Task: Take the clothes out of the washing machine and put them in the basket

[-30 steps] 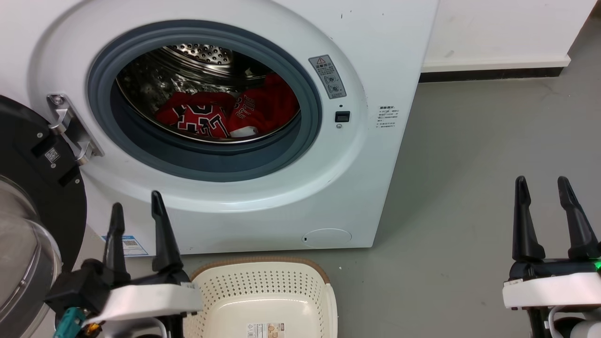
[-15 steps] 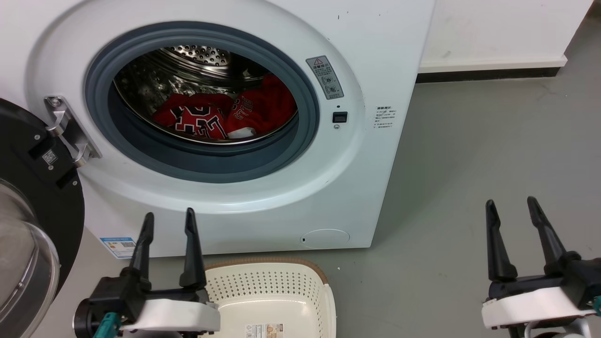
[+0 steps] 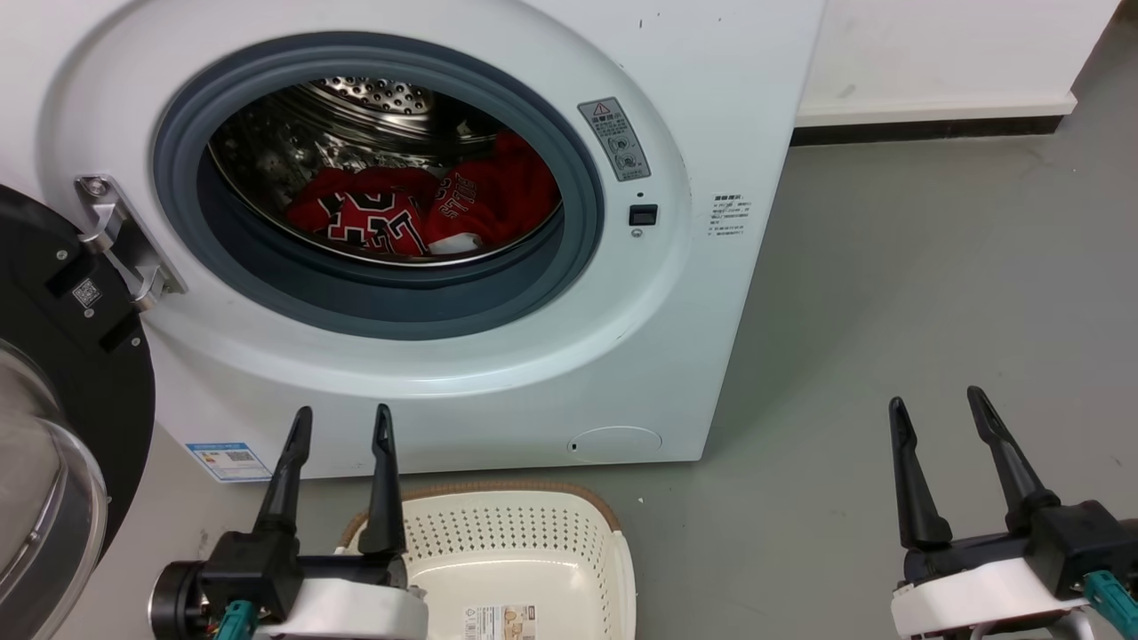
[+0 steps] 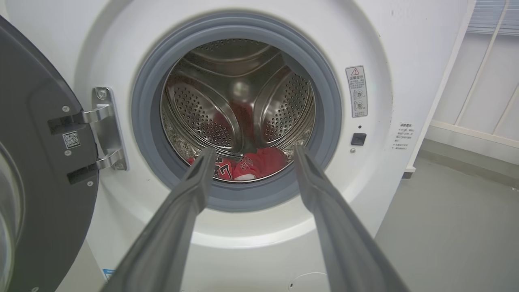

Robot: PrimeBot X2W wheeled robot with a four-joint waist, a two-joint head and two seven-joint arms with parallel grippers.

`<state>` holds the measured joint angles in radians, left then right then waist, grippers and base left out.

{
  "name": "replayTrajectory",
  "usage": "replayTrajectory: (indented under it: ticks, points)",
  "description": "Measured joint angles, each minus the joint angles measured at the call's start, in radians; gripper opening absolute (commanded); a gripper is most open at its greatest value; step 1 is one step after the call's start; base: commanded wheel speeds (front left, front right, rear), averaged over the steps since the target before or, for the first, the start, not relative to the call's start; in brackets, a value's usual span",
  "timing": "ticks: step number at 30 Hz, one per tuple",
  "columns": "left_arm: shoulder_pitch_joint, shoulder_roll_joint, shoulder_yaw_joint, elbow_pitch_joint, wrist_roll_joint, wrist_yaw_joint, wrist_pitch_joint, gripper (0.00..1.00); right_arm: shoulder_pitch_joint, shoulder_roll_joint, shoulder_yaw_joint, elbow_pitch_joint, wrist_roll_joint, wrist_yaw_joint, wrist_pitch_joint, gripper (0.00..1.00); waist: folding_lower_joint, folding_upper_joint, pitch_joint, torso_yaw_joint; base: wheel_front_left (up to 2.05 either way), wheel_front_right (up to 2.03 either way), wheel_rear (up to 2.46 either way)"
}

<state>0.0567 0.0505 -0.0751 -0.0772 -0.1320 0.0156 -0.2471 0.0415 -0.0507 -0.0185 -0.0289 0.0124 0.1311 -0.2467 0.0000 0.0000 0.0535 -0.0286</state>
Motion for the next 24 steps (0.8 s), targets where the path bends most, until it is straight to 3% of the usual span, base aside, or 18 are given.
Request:
replayTrajectory:
  ticks: [11, 17, 24]
  points:
    - [0.001, 0.000, 0.004, 0.021, 0.028, -0.039, -0.015, 1.00, 0.000, 0.000, -0.003, 0.025, -0.019, 0.000, -0.016, 1.00, 0.0000, 0.0000, 0.012, 0.006, 0.00, 0.00, 0.00]
    - [0.011, 0.000, 0.009, 0.053, -0.030, -0.052, -0.016, 1.00, 0.000, 0.000, -0.005, 0.041, -0.009, 0.000, -0.016, 1.00, 0.0000, 0.0000, 0.006, 0.007, 0.00, 0.00, 0.00]
    - [0.011, -0.001, 0.008, 0.061, -0.021, -0.060, -0.016, 1.00, 0.000, 0.000, 0.000, 0.042, -0.007, 0.000, -0.016, 1.00, 0.0000, 0.0000, 0.002, 0.004, 0.00, 0.00, 0.00]
